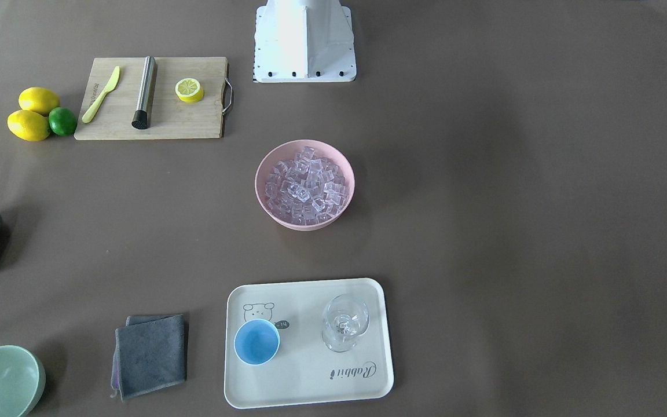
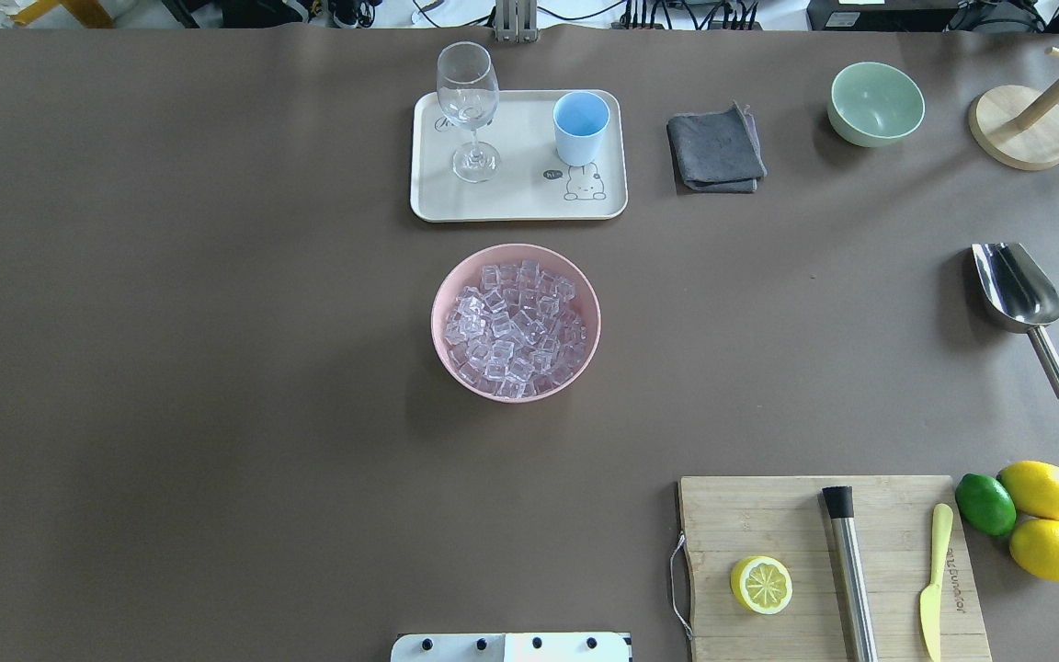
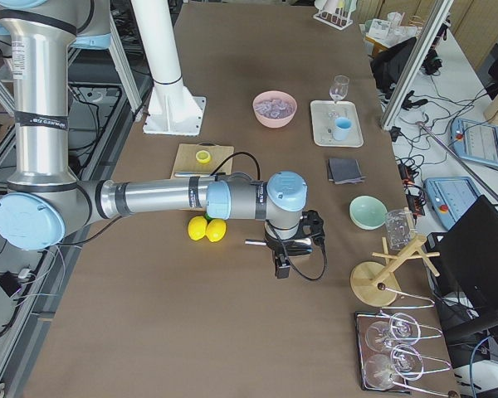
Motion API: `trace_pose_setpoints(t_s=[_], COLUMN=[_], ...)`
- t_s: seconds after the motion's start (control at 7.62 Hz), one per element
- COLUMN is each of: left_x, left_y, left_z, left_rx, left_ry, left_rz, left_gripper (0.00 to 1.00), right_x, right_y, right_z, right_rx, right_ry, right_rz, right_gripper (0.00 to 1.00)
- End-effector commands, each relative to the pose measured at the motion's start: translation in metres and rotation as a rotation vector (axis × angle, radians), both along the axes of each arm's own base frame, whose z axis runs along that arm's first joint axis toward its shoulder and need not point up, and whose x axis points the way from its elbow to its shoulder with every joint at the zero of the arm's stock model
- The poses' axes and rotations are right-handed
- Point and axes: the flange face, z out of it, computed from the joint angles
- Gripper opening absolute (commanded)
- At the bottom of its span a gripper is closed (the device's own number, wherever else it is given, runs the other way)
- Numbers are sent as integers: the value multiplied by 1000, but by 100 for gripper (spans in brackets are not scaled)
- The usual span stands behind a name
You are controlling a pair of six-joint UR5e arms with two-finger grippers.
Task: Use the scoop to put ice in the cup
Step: 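Grasp the metal ice scoop by its handle with the right gripper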
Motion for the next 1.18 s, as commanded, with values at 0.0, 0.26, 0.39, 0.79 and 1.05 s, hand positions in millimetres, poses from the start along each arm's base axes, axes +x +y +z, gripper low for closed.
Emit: trace_pose_setpoints(t_s=[0.0, 0.26, 0.39, 0.79, 1.05], left_x=[2, 25, 67, 88, 97], left_y=[-3, -12, -20, -17, -16], left_z=[-30, -53, -73, -87, -82], left_rx=[64, 137, 217, 250, 238], left_ry=[12, 21, 36, 47, 48], left_rz=[6, 50, 119, 158, 174], left_gripper=[100, 100, 100, 100, 100], right_x=[0, -38, -69, -145, -174], right_y=[14, 4, -2, -7, -7], right_z=[16, 2, -10, -28, -21], right_rx=[-39, -104, -110, -68, -44], right_ry=[-15, -67, -80, -86, -41], right_rz=[7, 68, 99, 52, -13], right_gripper=[100, 100, 100, 100, 100])
